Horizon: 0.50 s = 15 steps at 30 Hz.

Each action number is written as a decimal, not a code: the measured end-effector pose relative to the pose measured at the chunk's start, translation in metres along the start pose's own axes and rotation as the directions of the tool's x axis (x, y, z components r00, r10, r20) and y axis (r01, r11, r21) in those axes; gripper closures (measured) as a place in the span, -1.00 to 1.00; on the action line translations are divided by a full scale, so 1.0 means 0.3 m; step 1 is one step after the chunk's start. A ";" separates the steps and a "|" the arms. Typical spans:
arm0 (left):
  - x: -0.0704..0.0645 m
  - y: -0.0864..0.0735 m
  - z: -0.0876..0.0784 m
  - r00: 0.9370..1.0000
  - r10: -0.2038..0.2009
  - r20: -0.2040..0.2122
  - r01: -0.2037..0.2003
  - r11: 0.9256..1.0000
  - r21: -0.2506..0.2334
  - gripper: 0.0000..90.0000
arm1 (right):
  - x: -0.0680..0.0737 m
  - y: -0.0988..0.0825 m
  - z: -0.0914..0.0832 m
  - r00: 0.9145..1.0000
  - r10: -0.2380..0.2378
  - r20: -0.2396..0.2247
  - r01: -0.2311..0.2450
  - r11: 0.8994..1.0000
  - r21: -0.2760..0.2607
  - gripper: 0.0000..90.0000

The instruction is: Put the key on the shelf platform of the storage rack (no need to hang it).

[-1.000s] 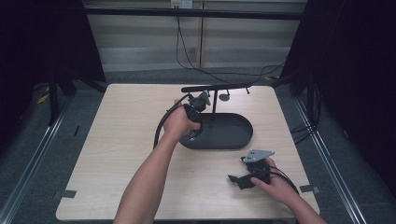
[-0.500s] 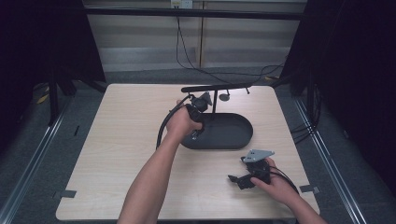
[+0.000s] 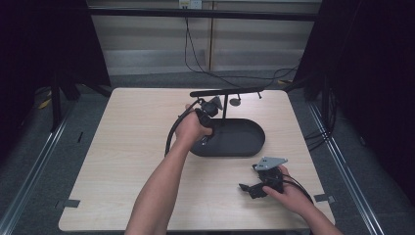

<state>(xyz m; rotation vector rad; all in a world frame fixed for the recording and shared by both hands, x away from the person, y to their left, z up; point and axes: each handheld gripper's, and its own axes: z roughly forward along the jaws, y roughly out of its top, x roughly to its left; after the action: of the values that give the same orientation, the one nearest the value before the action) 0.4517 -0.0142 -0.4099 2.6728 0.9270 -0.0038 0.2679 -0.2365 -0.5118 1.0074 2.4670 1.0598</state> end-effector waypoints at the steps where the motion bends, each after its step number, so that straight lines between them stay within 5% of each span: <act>1: -0.002 -0.001 0.003 1.000 -0.008 0.002 0.008 1.000 -0.004 0.61 | 0.000 0.000 0.000 1.000 0.000 0.000 0.000 1.000 0.000 -0.80; 9: 0.002 0.001 0.004 1.000 0.004 -0.015 -0.004 1.000 -0.020 0.61 | 0.000 0.000 0.000 1.000 0.000 0.000 0.000 1.000 0.000 -0.80; 15: 0.006 0.000 0.007 1.000 -0.022 -0.016 0.022 0.999 -0.026 0.61 | 0.000 0.000 0.000 1.000 0.000 0.000 0.000 1.000 0.000 -0.80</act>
<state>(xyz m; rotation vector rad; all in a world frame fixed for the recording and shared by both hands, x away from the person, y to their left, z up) 0.4532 -0.0137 -0.4120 2.6425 0.9553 0.0251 0.2679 -0.2365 -0.5118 1.0073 2.4668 1.0596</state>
